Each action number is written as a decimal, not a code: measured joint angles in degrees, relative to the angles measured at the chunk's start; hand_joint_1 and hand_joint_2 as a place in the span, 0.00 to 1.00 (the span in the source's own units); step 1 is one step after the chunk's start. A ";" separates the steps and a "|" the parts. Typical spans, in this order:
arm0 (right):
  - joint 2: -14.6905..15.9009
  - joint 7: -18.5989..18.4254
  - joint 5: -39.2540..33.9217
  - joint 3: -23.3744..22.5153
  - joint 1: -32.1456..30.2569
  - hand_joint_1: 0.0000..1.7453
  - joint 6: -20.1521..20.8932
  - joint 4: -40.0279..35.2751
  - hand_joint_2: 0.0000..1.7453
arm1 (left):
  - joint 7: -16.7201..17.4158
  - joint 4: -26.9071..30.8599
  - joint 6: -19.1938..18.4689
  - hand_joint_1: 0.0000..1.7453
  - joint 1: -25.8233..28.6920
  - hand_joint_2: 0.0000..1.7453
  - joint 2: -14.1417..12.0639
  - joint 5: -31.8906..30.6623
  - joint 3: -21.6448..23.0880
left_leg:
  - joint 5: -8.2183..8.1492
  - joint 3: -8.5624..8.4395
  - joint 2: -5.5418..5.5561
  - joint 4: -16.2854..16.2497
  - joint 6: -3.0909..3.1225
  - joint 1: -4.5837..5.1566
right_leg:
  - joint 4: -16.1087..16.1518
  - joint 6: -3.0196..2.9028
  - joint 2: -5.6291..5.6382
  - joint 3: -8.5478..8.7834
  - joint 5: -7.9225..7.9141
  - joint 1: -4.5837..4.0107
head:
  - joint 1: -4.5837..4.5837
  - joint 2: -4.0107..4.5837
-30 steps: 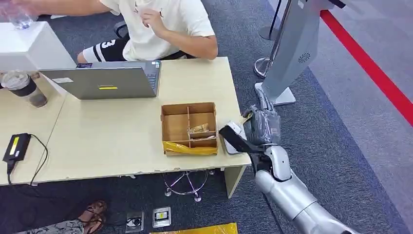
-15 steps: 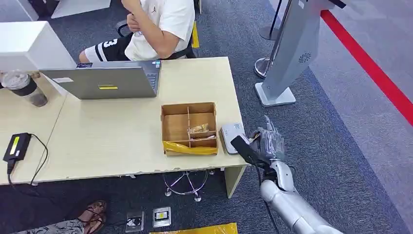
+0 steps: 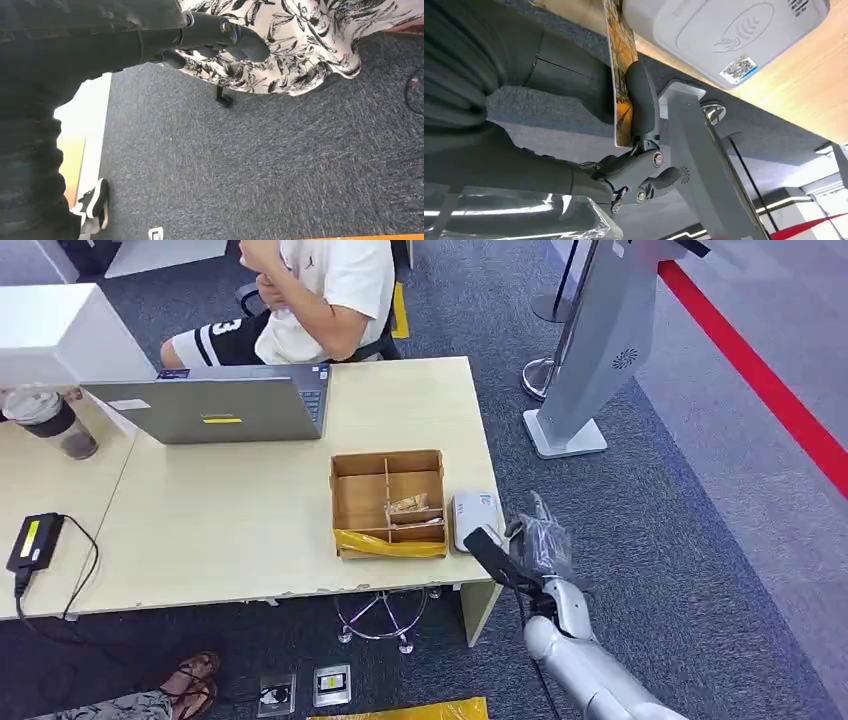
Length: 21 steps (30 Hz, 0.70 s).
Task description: Pass the card to the sensor for recognition and then transmit it.
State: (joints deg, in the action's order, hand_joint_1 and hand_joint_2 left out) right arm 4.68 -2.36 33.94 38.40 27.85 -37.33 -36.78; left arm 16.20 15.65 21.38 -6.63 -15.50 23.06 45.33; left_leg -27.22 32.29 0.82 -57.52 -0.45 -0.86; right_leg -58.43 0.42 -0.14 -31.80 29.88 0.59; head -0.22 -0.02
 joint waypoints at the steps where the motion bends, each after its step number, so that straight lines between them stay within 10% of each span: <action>1: -0.04 0.00 -0.07 0.00 0.07 1.00 -0.26 0.13 1.00 | 0.00 0.00 -0.04 0.00 0.00 1.00 -0.02 -0.04 0.00 | 0.00 0.00 0.00 0.00 0.00 0.00 | 0.00 0.00 0.00 0.00 0.00 0.00 | 0.02 0.00; 21: 0.66 -2.47 6.54 -7.67 -0.90 1.00 -2.45 -7.81 1.00 | -0.13 0.00 -0.52 0.00 0.01 1.00 -0.28 -1.53 0.00 | 0.00 -0.02 0.00 -0.01 0.00 0.00 | 0.00 0.00 0.03 0.00 0.00 0.01 | 0.00 0.00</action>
State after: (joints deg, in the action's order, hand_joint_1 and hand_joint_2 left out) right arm 5.33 -4.83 40.48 30.73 26.95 -39.78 -44.59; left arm 16.06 15.65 20.85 -6.61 -15.78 21.53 45.33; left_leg -27.22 32.27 0.81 -57.53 -0.45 -0.86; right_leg -58.42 0.42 -0.10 -31.80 29.88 0.60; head -0.22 -0.02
